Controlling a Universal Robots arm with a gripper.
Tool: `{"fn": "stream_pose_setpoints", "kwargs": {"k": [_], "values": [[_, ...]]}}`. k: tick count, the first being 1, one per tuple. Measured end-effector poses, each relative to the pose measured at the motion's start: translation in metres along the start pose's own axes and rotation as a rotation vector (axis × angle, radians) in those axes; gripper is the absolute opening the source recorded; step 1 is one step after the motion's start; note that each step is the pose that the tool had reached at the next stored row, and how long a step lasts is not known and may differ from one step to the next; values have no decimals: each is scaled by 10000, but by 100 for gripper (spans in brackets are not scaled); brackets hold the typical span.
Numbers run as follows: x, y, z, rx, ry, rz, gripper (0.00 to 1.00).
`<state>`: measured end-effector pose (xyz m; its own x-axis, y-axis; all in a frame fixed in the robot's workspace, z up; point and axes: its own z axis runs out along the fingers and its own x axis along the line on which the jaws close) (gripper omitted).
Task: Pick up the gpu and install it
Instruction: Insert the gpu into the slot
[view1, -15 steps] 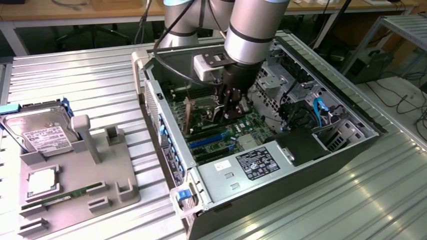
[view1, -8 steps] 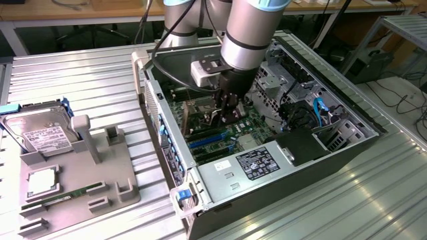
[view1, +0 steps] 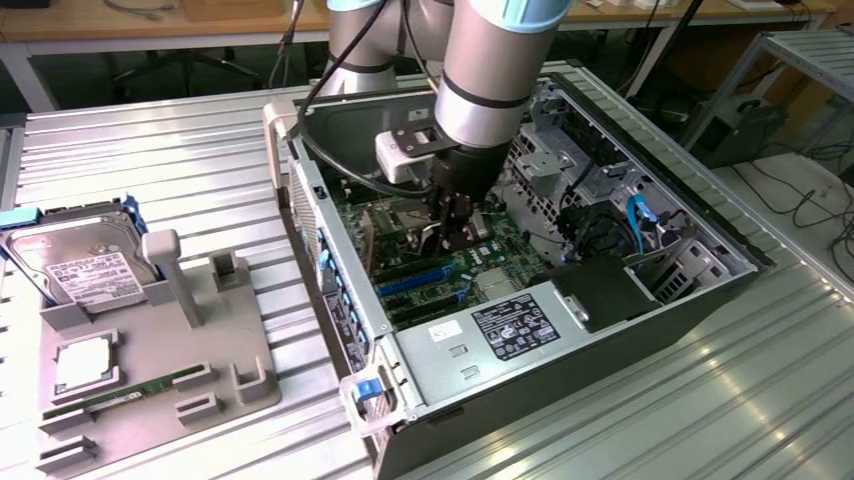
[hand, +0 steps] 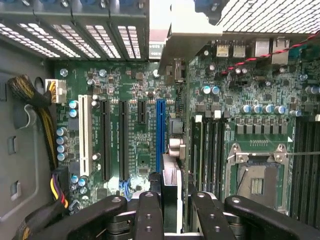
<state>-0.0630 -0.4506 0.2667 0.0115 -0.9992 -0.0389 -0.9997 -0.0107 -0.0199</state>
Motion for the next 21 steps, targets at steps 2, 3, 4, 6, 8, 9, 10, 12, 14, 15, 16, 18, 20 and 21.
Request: {"fn": "stream_pose_setpoints", "kwargs": {"k": [2,3,4,6,8,9,10,12,14,15,16,18,20,21], "values": [[0,22,22,89,-5,-3,27],[1,29,36,89,-3,-3,27],[1,30,46,89,-2,-4,27],[6,31,49,80,1,-4,27],[36,32,49,79,-1,-4,27],[38,32,59,73,-4,0,27],[39,33,65,49,-2,-1,27],[39,36,76,-36,-3,2,27],[42,38,84,-65,-2,4,27],[49,37,87,-65,-3,3,27],[61,38,87,-65,-3,2,27],[78,43,86,-65,-2,4,27],[79,64,89,-64,-4,4,27],[79,76,90,-64,-3,3,27]]}}
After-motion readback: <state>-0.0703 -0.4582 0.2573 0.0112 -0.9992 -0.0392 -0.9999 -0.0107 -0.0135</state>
